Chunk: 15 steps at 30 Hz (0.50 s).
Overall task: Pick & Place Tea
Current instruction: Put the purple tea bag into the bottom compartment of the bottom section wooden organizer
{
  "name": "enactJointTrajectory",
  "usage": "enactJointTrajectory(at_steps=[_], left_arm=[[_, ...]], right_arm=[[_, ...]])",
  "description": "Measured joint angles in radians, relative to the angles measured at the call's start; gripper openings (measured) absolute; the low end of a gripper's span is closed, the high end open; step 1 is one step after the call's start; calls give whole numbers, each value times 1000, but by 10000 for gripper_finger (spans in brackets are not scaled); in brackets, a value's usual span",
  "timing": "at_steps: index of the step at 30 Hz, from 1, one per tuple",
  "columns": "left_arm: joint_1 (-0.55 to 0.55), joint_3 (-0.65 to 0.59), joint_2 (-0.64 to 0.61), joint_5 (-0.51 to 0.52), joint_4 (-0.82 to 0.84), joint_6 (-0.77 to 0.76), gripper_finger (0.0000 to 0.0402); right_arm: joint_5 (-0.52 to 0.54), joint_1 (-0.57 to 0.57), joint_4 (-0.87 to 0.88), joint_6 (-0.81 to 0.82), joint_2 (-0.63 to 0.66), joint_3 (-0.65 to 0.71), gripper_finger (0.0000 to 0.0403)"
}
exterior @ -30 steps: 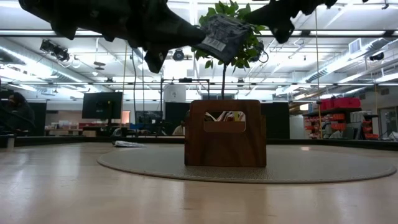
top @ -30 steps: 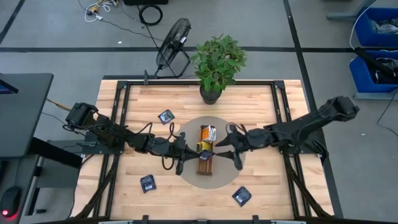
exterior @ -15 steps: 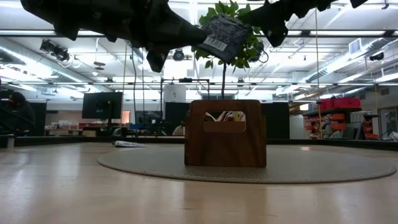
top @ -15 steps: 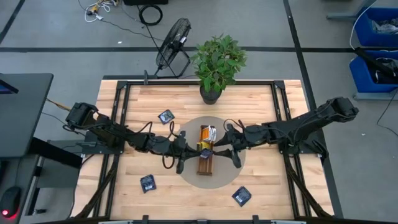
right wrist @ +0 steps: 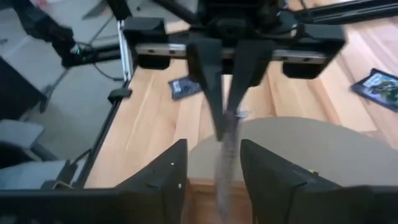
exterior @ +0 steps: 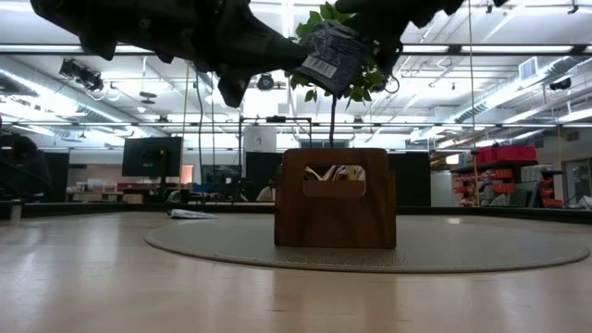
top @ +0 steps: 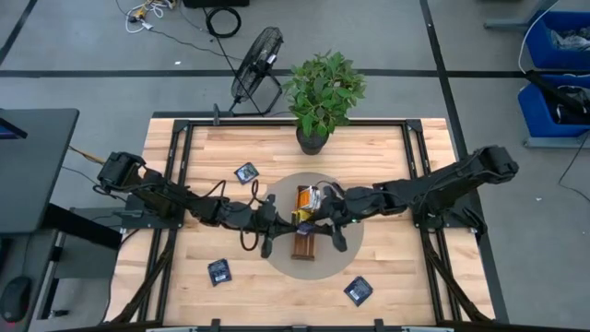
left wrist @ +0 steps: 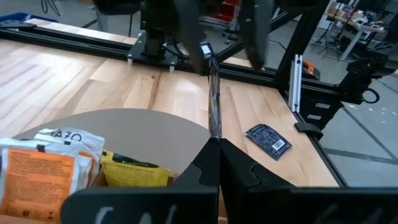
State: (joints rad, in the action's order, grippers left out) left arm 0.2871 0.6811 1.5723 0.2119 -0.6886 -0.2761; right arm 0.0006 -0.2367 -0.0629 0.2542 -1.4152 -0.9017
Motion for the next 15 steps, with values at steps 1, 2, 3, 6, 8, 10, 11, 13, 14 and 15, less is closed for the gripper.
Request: enactJointTrajectory(at_steps=[1, 2, 3, 6, 8, 10, 11, 13, 14, 15], left_arm=[[0, 0, 0, 0, 1, 1, 2], [0, 0, 0, 0, 0, 1, 2], [0, 0, 0, 0, 0, 1, 2], [0, 0, 0, 0, 0, 2, 2], [0, 0, 0, 0, 8, 3, 2], [0, 0, 0, 0, 17, 3, 2], [0, 0, 0, 0, 19, 3, 2], [2, 0, 0, 0, 20, 3, 2], [4, 0, 0, -3, 20, 1, 2], [5, 0, 0, -13, 20, 0, 2]], right_arm=[[-2, 0, 18, -1, -7, -17, 145], [-2, 0, 38, -1, -12, -31, 135], [-2, 0, 59, -1, -18, -43, 124], [-2, 0, 109, -1, -20, -54, 88], [-2, 0, 112, -1, -20, -55, 63], [-2, 0, 115, 0, -20, -56, 36], [-2, 0, 116, -1, -20, -56, 23], [-2, 0, 117, -12, -20, -56, 7], [-2, 0, 118, -18, -20, -56, 7], [-1, 0, 117, -26, -20, -56, 8]])
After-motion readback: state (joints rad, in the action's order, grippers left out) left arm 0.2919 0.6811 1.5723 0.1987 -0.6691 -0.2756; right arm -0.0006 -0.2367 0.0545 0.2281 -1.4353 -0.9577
